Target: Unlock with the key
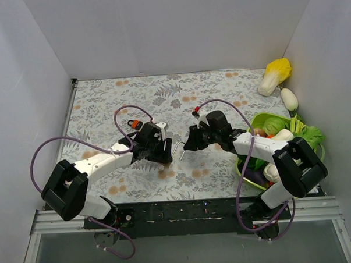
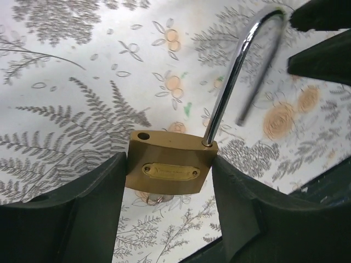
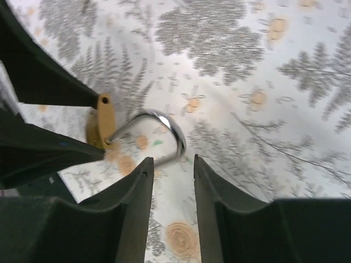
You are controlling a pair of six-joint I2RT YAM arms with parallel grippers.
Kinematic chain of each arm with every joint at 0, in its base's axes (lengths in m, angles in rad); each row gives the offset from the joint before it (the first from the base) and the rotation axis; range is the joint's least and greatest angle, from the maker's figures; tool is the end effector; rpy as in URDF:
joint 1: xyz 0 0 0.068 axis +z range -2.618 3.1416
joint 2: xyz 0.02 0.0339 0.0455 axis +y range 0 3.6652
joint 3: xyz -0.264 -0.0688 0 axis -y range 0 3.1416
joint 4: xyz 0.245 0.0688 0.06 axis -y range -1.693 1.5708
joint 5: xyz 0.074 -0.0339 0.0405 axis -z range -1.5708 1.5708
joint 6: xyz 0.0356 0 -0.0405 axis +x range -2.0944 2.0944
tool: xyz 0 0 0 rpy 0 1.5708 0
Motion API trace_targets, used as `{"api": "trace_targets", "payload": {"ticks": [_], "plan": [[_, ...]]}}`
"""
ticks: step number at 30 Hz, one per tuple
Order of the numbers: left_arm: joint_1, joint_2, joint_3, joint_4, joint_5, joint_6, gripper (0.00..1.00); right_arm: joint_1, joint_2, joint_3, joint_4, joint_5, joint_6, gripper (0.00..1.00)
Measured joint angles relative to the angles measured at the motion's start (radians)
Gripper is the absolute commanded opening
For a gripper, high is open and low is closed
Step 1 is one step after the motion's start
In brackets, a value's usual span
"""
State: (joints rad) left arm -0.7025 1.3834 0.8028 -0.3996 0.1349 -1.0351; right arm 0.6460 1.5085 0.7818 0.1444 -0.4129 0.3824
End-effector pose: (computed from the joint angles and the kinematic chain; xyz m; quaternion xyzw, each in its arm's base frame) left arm 0.2025 -0.1777 0.1979 -0.1387 0.9446 -0.2633 0.1383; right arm 0.2434 0.2014 0.2004 -0.2096 0.8414 0.3855 0.3155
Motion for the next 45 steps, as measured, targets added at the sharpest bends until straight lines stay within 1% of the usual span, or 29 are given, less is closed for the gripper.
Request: {"api": "trace_targets", "payload": {"ticks": [2, 6, 9, 15, 23, 32, 37, 40, 42, 43, 44, 45], "plan": [[0.01, 0.017, 0.011, -0.007, -0.031, -0.034, 0.0, -0.012, 0.0, -0.016, 0.003, 0.058, -0.001, 0.5], [0.022, 0.073, 0.036, -0.008, -0.069, -0.075, 0.0, -0.034, -0.008, -0.062, 0.008, 0.139, -0.004, 0.52], [0.022, 0.111, 0.058, -0.008, -0.073, -0.092, 0.0, -0.039, -0.045, -0.108, 0.003, 0.177, -0.003, 0.53], [0.022, 0.216, 0.147, 0.0, -0.093, -0.108, 0.0, -0.051, -0.181, -0.175, -0.013, 0.23, 0.004, 0.55], [0.022, 0.361, 0.267, 0.008, -0.106, -0.116, 0.0, -0.057, -0.344, -0.218, -0.05, 0.271, 0.007, 0.57], [0.022, 0.502, 0.422, 0.011, -0.169, -0.128, 0.0, -0.057, -0.553, -0.249, -0.134, 0.301, 0.009, 0.6], [0.022, 0.576, 0.517, 0.017, -0.198, -0.134, 0.01, -0.058, -0.64, -0.266, -0.191, 0.322, 0.01, 0.6], [0.023, 0.613, 0.566, 0.015, -0.212, -0.134, 0.06, -0.058, -0.663, -0.274, -0.225, 0.34, 0.009, 0.61], [0.023, 0.633, 0.593, 0.013, -0.221, -0.134, 0.12, -0.058, -0.672, -0.276, -0.245, 0.348, 0.008, 0.61], [0.023, 0.64, 0.603, 0.012, -0.224, -0.134, 0.16, -0.058, -0.677, -0.278, -0.253, 0.354, 0.008, 0.61], [0.023, 0.644, 0.608, 0.014, -0.227, -0.134, 0.28, -0.058, -0.683, -0.282, -0.256, 0.358, 0.008, 0.61], [0.023, 0.645, 0.609, 0.014, -0.228, -0.134, 0.32, -0.058, -0.688, -0.287, -0.26, 0.361, 0.008, 0.61]]}}
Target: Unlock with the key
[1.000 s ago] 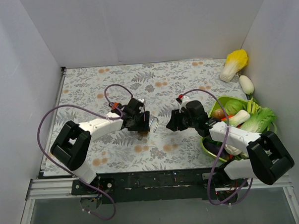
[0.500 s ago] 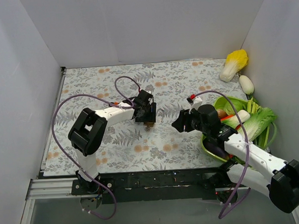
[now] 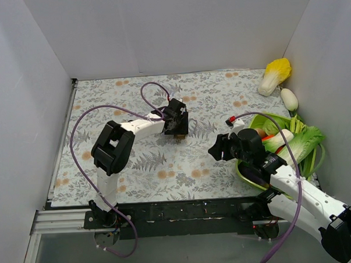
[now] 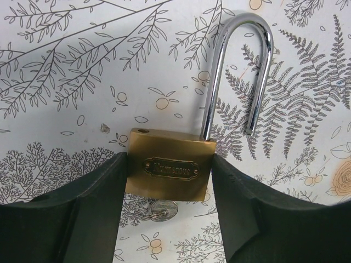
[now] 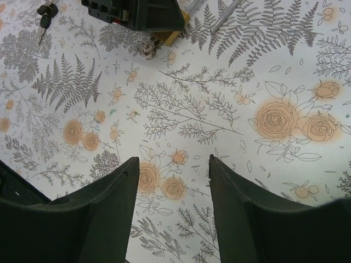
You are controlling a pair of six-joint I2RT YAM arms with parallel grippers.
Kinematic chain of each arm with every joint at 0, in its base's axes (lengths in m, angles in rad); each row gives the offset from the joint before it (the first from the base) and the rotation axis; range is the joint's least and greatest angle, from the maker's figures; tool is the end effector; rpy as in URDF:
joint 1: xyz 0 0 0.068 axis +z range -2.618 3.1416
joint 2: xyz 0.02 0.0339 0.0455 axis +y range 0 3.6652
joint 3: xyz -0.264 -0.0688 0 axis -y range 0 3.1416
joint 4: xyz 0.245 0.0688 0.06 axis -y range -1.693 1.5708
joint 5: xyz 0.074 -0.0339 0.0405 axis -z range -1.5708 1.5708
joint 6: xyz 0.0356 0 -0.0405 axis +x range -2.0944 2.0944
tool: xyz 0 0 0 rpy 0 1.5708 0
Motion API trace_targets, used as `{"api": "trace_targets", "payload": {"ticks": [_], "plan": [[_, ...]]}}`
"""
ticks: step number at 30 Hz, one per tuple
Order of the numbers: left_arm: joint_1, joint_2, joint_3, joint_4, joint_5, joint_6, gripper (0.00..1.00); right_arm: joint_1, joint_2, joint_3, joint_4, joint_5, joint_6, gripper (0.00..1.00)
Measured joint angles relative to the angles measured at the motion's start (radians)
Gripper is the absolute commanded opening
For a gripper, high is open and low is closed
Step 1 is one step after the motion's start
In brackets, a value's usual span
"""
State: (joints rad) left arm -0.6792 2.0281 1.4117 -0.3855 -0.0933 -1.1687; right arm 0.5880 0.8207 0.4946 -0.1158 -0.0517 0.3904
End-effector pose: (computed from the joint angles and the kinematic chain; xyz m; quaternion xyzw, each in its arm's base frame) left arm 0.3367 -0.2676 0.1655 -0.2450 0.9270 -0.1967 0.2047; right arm 0.1574 0.1071 0.2381 -0.0971 0.8391 0.2706 0.4618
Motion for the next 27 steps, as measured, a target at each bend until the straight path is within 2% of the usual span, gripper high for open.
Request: {"api": "trace_targets", "payload": {"ticks": [1, 2, 3, 5, 6, 9, 11, 18, 24, 27], "plan": [[0.0, 0.0, 0.0, 0.0, -0.001, 0.0, 0.37, 0.0, -0.004, -0.002, -0.009, 0.002, 0.0, 0.61], [0.0, 0.0, 0.0, 0.0, -0.001, 0.0, 0.49, 0.0, -0.006, -0.003, -0.016, 0.004, 0.0, 0.61], [0.0, 0.0, 0.0, 0.0, -0.001, 0.0, 0.57, 0.0, -0.008, -0.003, -0.018, 0.005, 0.0, 0.61], [0.0, 0.0, 0.0, 0.001, 0.0, 0.002, 0.68, 0.0, -0.013, -0.004, -0.019, 0.008, 0.0, 0.61], [0.0, 0.0, 0.0, 0.002, 0.0, 0.005, 0.8, 0.0, -0.016, -0.004, -0.019, 0.01, 0.0, 0.61], [0.002, -0.01, -0.011, 0.027, 0.031, 0.029, 0.96, 0.0, -0.023, -0.005, -0.02, 0.015, 0.001, 0.61], [0.002, -0.021, -0.023, 0.04, 0.052, 0.041, 0.98, 0.0, -0.024, -0.005, -0.021, 0.016, 0.001, 0.61], [0.002, -0.063, -0.046, 0.076, 0.087, 0.079, 0.98, 0.0, -0.026, -0.005, -0.039, 0.021, 0.001, 0.61], [0.011, -0.249, -0.183, 0.158, 0.174, 0.126, 0.98, 0.0, -0.031, -0.004, -0.06, 0.023, -0.005, 0.58], [0.069, -0.389, -0.282, 0.181, 0.231, 0.121, 0.98, 0.0, -0.022, 0.003, -0.071, 0.023, -0.017, 0.57]]}}
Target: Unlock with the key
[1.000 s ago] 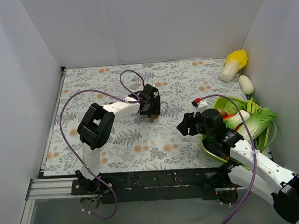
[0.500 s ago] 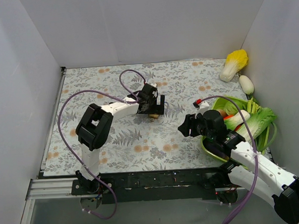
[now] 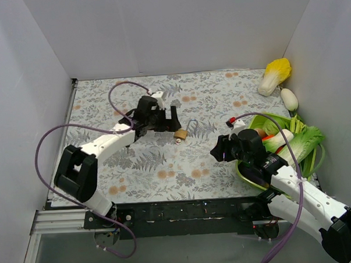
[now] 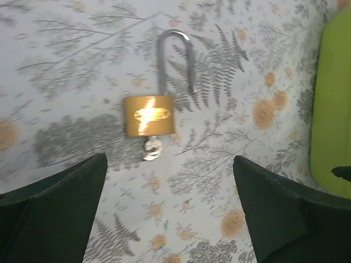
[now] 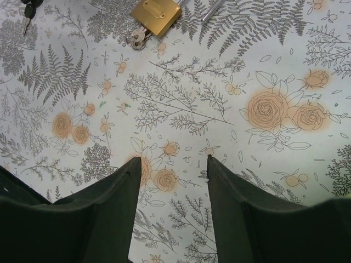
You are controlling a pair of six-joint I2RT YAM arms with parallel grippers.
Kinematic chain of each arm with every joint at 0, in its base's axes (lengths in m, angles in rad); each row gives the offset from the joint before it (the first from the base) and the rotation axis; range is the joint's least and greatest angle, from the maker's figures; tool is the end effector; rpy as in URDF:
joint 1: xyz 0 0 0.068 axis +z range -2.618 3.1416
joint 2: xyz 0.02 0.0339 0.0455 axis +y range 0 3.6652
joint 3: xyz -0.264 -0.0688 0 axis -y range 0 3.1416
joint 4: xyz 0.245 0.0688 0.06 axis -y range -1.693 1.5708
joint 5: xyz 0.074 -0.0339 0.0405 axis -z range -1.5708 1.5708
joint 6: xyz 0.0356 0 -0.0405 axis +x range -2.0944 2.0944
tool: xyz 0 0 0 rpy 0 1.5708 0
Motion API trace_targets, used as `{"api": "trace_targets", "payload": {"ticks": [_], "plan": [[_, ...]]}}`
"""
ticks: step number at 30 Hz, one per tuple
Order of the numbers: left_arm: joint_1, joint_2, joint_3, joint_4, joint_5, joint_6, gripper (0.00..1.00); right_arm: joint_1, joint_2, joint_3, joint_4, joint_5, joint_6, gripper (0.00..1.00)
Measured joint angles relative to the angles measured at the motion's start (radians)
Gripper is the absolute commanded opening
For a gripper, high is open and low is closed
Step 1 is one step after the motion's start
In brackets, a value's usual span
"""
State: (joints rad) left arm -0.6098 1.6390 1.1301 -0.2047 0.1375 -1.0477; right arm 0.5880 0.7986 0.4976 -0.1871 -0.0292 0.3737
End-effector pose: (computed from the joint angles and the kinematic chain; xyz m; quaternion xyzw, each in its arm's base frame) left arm 0.2954 -0.2123 0.2384 -0.1692 0.8919 -0.3478 0.2341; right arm 0.1528 0.1031 0.2359 -0.0991 0.8512 0.2494 0.4510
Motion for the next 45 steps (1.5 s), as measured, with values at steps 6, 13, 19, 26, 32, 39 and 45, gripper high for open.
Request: {"api": "trace_targets", "payload": {"ticks": [6, 13, 19, 26, 32, 39, 45], "plan": [[0.269, -0.192, -0.163, -0.026, -0.019, -0.016, 0.98, 0.0, 0.003, 0.002, 0.002, -0.007, -0.006, 0.57], [0.623, -0.222, -0.346, -0.054, 0.081, -0.048, 0.98, 0.0, 0.006, 0.002, 0.01, -0.027, -0.005, 0.56], [0.647, -0.189, -0.35, -0.085, 0.057, -0.052, 0.92, 0.0, -0.005, -0.006, 0.009, -0.027, -0.003, 0.56], [0.644, -0.119, -0.343, -0.087, 0.048, -0.062, 0.7, 0.0, -0.012, -0.023, 0.018, -0.035, 0.011, 0.53], [0.645, -0.068, -0.312, -0.063, 0.09, -0.064, 0.5, 0.0, -0.003, -0.023, 0.03, -0.041, 0.017, 0.52], [0.599, -0.037, -0.297, -0.05, 0.104, -0.059, 0.48, 0.0, 0.011, -0.024, 0.036, -0.053, 0.028, 0.52], [0.462, -0.038, -0.297, -0.048, 0.095, -0.058, 0.49, 0.0, 0.021, -0.032, 0.054, -0.057, 0.039, 0.51]]}}
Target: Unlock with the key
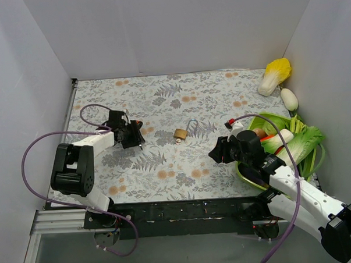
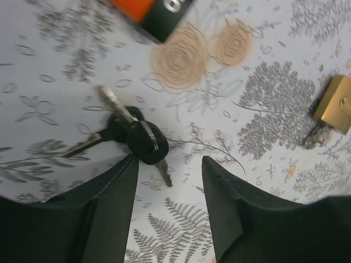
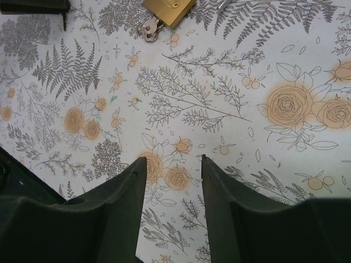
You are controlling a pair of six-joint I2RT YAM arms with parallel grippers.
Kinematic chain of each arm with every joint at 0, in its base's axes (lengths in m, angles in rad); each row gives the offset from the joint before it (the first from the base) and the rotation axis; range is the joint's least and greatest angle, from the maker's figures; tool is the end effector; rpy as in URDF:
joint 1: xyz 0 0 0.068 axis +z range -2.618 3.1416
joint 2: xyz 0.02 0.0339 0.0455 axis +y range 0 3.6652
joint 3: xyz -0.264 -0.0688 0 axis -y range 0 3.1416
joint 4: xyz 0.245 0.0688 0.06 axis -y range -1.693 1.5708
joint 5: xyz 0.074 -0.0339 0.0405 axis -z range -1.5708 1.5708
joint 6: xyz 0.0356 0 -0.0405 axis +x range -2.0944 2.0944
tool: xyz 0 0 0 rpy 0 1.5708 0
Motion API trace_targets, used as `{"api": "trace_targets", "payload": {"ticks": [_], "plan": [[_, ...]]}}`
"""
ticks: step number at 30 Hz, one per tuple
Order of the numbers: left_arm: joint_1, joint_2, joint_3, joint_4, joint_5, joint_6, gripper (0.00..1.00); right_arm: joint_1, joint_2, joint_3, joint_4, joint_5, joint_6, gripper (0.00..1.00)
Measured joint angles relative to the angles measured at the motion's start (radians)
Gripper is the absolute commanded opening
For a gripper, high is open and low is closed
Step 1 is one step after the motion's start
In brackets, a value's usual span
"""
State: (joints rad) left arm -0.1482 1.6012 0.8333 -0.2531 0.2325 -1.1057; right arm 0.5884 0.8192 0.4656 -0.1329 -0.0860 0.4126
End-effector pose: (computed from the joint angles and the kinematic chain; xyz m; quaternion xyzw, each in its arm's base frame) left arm 0.2982 -0.0528 0.1577 -0.4124 0.8630 -0.2486 0.1528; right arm 0.1540 0.1064 0.2266 -0.0972 0.8506 0.2797 0.4346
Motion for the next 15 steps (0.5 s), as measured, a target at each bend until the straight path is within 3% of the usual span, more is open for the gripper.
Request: {"api": "trace_targets", "payload": {"ticks": [6, 12, 13, 15], "plan": [[-0.129, -0.004, -0.001, 0.0, 0.006, -0.013, 0.54, 0.0, 0.01, -0.005, 0.002, 0.0, 0.001, 0.51], [-0.151, -0.077, -0.034, -0.004, 0.043, -0.025, 0.8, 0.002, 0.021, -0.003, 0.003, -0.008, -0.005, 0.51], [-0.151, -0.113, -0.041, -0.004, 0.046, -0.024, 0.89, 0.004, 0.027, -0.002, 0.003, -0.013, -0.006, 0.51], [-0.145, -0.197, -0.043, 0.005, 0.049, -0.02, 0.94, 0.012, 0.055, 0.011, 0.005, -0.025, -0.014, 0.51]]}}
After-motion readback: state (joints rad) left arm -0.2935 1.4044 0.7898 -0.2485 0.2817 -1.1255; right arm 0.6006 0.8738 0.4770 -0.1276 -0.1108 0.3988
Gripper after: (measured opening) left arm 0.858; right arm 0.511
